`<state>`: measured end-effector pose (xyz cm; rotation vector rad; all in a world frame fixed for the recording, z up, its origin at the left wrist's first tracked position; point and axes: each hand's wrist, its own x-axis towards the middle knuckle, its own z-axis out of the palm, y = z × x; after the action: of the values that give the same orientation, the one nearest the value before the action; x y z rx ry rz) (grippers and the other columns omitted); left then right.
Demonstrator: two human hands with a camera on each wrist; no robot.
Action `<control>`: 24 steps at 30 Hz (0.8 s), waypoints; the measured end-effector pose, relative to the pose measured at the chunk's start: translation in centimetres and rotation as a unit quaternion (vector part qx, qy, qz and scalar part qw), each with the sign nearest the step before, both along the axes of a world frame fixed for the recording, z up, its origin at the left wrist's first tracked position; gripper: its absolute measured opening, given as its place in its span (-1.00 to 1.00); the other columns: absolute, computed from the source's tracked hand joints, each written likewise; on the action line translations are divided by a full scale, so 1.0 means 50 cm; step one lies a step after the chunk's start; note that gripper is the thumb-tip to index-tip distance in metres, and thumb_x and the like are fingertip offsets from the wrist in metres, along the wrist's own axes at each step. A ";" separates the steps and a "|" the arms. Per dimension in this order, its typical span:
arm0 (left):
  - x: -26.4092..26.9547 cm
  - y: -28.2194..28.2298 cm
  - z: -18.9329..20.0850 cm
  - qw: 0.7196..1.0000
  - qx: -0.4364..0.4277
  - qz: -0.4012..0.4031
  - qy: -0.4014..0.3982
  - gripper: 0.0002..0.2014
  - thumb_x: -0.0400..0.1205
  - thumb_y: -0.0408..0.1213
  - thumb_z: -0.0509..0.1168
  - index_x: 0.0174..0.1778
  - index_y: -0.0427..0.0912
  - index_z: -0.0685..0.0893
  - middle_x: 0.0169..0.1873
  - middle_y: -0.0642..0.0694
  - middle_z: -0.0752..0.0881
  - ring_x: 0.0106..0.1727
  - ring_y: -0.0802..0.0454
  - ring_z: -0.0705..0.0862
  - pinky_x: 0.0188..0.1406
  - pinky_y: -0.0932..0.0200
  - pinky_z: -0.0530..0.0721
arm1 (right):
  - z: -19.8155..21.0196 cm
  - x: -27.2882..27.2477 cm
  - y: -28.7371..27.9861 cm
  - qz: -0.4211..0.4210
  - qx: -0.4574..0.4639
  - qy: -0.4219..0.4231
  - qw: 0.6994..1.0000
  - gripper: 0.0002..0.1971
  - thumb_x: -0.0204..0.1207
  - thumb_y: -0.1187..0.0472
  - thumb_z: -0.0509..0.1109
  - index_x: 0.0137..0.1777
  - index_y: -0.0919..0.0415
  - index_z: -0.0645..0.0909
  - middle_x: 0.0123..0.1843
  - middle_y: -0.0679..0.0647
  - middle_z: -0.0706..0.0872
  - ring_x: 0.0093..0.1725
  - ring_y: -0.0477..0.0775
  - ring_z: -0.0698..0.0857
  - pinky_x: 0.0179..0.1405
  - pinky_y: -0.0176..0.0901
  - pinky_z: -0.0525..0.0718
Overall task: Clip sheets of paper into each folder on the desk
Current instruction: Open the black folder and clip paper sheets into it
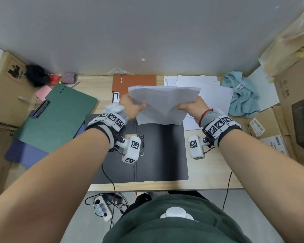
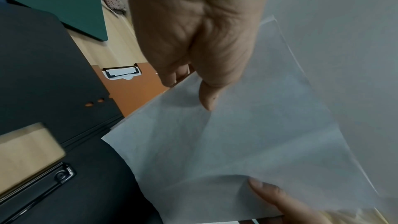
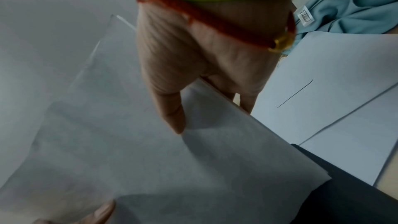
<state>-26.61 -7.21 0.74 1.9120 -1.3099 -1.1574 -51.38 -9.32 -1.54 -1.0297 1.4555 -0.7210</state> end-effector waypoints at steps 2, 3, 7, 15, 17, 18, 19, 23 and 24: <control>-0.001 -0.002 0.006 1.000 0.005 0.006 -0.007 -0.62 0.58 -0.28 0.49 0.28 -0.34 0.69 0.13 -0.21 0.78 0.07 -0.14 0.75 0.13 -0.01 0.70 | 0.002 0.003 0.000 -0.006 -0.008 -0.013 1.000 -0.68 0.33 0.46 0.59 -0.01 0.07 0.75 0.06 0.10 0.83 0.02 0.06 0.80 0.08 -0.04 0.75; 0.001 -0.003 0.008 1.000 0.008 0.009 -0.006 -0.62 0.58 -0.26 0.49 0.28 -0.35 0.69 0.14 -0.22 0.78 0.08 -0.17 0.76 0.15 -0.04 0.71 | 0.004 0.004 0.000 -0.008 -0.014 -0.020 1.000 -0.69 0.35 0.47 0.58 -0.01 0.08 0.75 0.05 0.10 0.83 0.00 0.04 0.80 0.06 -0.06 0.74; 0.012 -0.001 -0.003 0.999 0.022 -0.009 -0.038 -0.56 0.49 -0.09 0.50 0.21 -0.27 0.72 0.04 -0.19 0.81 -0.01 -0.20 0.78 0.07 -0.13 0.77 | -0.010 -0.002 0.003 -0.005 0.002 -0.004 1.000 -0.67 0.36 0.45 0.59 0.07 0.12 0.74 0.09 0.10 0.82 0.05 0.06 0.79 0.16 -0.01 0.73; 0.009 0.003 -0.042 0.991 0.090 -0.036 -0.094 -0.62 0.66 -0.27 0.40 0.33 -0.44 0.65 0.24 -0.33 0.73 0.16 -0.26 0.72 0.01 0.14 0.53 | -0.032 -0.010 0.000 0.093 0.050 0.119 0.987 -0.44 0.29 -0.01 0.60 0.31 0.11 0.66 0.21 0.01 0.78 0.21 0.07 0.73 0.35 0.10 0.65; 0.009 0.002 -0.045 0.990 0.096 -0.035 -0.097 -0.62 0.68 -0.26 0.36 0.32 -0.45 0.65 0.28 -0.35 0.72 0.15 -0.23 0.71 0.10 0.08 0.56 | -0.030 -0.011 -0.005 0.132 0.057 0.164 0.976 -0.36 0.22 -0.17 0.52 0.31 0.09 0.66 0.19 0.00 0.77 0.20 0.11 0.73 0.34 0.14 0.65; 0.011 0.000 -0.049 0.990 0.095 -0.032 -0.100 -0.62 0.70 -0.24 0.34 0.32 -0.45 0.66 0.28 -0.35 0.71 0.18 -0.24 0.71 0.14 0.05 0.58 | -0.014 -0.007 -0.006 0.130 0.061 0.175 0.974 -0.43 0.32 -0.12 0.51 0.30 0.13 0.67 0.18 0.00 0.76 0.19 0.13 0.72 0.33 0.07 0.64; 0.012 -0.004 -0.052 0.990 0.097 -0.031 -0.094 -0.61 0.71 -0.21 0.32 0.33 -0.44 0.65 0.29 -0.34 0.71 0.23 -0.26 0.70 0.18 0.03 0.59 | -0.004 -0.005 -0.009 0.123 0.059 0.176 0.975 -0.54 0.46 -0.03 0.50 0.31 0.16 0.67 0.15 0.00 0.75 0.17 0.14 0.72 0.27 -0.02 0.64; 0.012 -0.007 -0.075 0.995 0.090 0.002 -0.043 -0.14 0.48 0.35 0.35 0.44 -0.35 0.57 0.31 -0.29 0.68 0.32 -0.26 0.65 0.35 -0.14 0.57 | 0.006 0.005 -0.007 0.125 0.079 0.125 0.981 -0.65 0.58 0.00 0.42 0.27 0.18 0.66 0.14 0.19 0.80 0.13 0.29 0.78 0.14 0.17 0.76; 0.016 -0.009 -0.094 0.996 0.089 0.019 -0.020 0.05 0.29 0.52 0.35 0.43 -0.32 0.57 0.28 -0.26 0.69 0.28 -0.24 0.66 0.34 -0.17 0.59 | -0.002 0.008 -0.002 0.136 0.085 0.120 0.980 -0.65 0.57 -0.01 0.43 0.26 0.17 0.64 0.13 0.18 0.80 0.09 0.26 0.79 0.09 0.18 0.79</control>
<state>-25.84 -7.65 -3.96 2.0883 -1.2203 -1.2585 -50.96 -9.43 -1.62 -1.1822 1.5127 -0.2767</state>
